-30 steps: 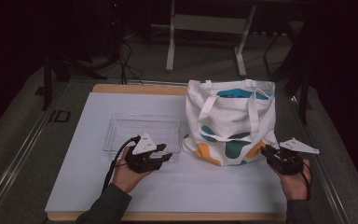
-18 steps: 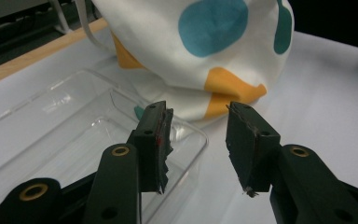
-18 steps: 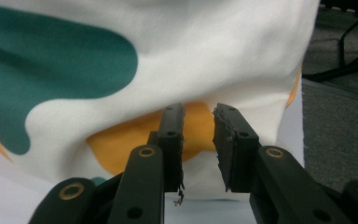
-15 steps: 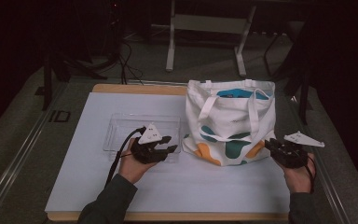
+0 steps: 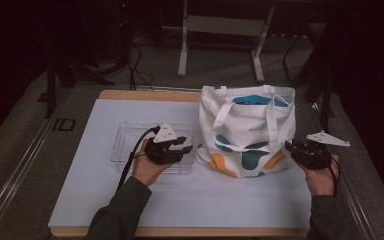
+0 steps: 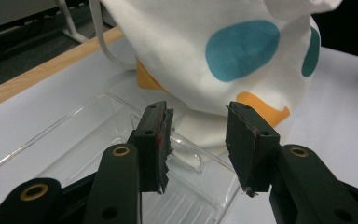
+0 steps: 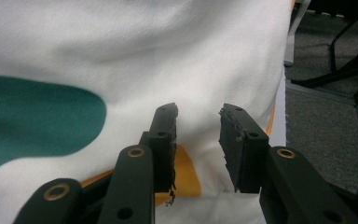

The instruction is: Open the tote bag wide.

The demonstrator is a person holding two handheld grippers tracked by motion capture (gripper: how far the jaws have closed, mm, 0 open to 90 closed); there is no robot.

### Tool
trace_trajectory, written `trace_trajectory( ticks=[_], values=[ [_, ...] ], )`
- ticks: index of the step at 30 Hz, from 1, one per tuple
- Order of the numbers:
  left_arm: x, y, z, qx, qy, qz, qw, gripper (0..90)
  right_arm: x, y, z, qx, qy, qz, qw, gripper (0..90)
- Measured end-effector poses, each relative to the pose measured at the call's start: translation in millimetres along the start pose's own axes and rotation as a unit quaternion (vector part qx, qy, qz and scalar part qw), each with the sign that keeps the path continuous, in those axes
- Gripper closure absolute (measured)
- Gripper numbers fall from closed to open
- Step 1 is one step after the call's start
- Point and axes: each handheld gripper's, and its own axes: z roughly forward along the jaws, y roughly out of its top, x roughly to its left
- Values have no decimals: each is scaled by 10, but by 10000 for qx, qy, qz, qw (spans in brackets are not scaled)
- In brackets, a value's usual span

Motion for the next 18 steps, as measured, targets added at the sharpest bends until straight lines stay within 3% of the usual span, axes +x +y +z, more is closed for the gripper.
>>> trace_trajectory(
  ticks=[6,18],
  values=[
    [60,-5,37,-21,36,-141,9999,578,-52,64,46,-36,4,61,10000,637],
    [154,73,76,4,49,-178,9998,563,-173,168,158,-10,-113,38,9999,590]
  ],
)
